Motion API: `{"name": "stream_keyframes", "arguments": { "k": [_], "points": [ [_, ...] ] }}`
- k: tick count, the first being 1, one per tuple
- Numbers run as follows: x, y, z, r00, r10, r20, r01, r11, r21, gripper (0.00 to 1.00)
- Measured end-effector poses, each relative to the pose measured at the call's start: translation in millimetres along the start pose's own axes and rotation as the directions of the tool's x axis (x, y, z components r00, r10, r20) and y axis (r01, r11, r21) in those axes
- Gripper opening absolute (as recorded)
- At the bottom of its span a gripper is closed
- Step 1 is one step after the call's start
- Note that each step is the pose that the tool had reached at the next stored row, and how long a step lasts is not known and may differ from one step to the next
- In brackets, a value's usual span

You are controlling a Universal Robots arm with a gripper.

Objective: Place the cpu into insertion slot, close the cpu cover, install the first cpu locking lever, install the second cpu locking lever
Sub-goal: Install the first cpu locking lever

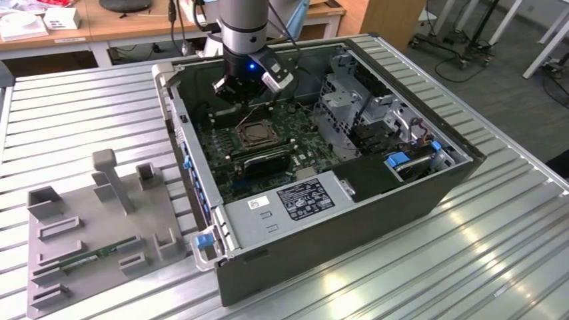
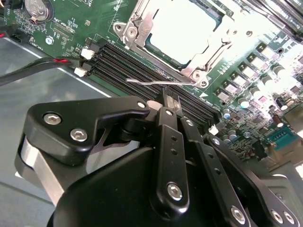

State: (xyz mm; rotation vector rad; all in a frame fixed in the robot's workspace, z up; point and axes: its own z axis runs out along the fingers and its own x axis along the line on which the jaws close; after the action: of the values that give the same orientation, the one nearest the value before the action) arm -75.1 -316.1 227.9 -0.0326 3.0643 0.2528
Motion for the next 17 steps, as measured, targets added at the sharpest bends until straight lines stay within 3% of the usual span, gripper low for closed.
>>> {"name": "stream_keyframes", "arguments": {
  "k": [17],
  "points": [
    [-2.7,-0.1,0.8,1.0000,0.000,0.0000,0.000,1.0000,-0.0013,0.11]
  ]
}}
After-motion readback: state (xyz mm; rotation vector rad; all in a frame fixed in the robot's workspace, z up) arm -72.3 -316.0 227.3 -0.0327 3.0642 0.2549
